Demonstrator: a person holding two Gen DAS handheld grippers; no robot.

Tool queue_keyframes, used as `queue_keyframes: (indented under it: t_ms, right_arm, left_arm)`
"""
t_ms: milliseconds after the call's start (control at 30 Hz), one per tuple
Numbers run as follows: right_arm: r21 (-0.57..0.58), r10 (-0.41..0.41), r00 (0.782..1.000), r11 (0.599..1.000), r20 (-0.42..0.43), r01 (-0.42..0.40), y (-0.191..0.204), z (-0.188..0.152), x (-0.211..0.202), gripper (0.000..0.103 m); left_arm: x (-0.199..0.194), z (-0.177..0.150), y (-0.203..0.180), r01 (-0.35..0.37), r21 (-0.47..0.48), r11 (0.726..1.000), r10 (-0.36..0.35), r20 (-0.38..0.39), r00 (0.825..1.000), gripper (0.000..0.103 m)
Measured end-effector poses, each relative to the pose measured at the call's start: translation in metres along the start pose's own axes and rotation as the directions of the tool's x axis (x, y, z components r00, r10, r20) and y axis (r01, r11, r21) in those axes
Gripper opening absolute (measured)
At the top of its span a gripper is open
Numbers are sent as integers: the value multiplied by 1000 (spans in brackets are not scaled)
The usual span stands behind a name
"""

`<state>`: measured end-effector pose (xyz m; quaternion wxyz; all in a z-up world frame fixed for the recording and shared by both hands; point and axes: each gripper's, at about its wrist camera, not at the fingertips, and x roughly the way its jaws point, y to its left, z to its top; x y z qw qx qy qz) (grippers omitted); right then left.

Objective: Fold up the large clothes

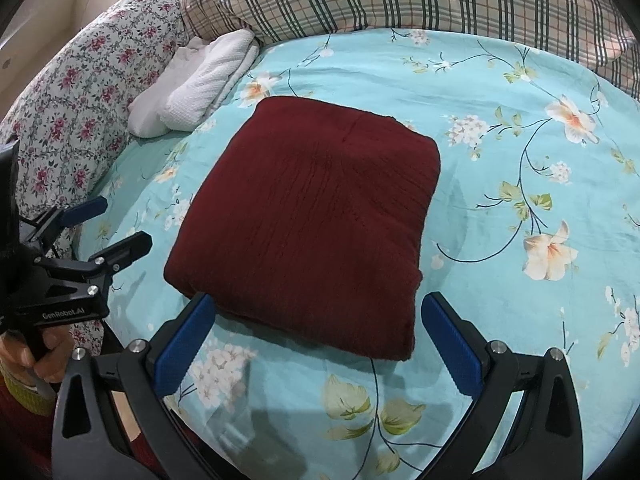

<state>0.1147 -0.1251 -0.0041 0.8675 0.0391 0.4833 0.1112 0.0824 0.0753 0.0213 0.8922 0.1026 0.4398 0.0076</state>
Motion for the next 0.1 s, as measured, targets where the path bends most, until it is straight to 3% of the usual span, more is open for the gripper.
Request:
queue_keyframes:
  t_ms: [100]
  right_arm:
    - [-5,10,1000,1000,1,-10,1,1,2,102]
  left_arm:
    - [1,-1,0,1,-10,1000,-1,4,1000,100]
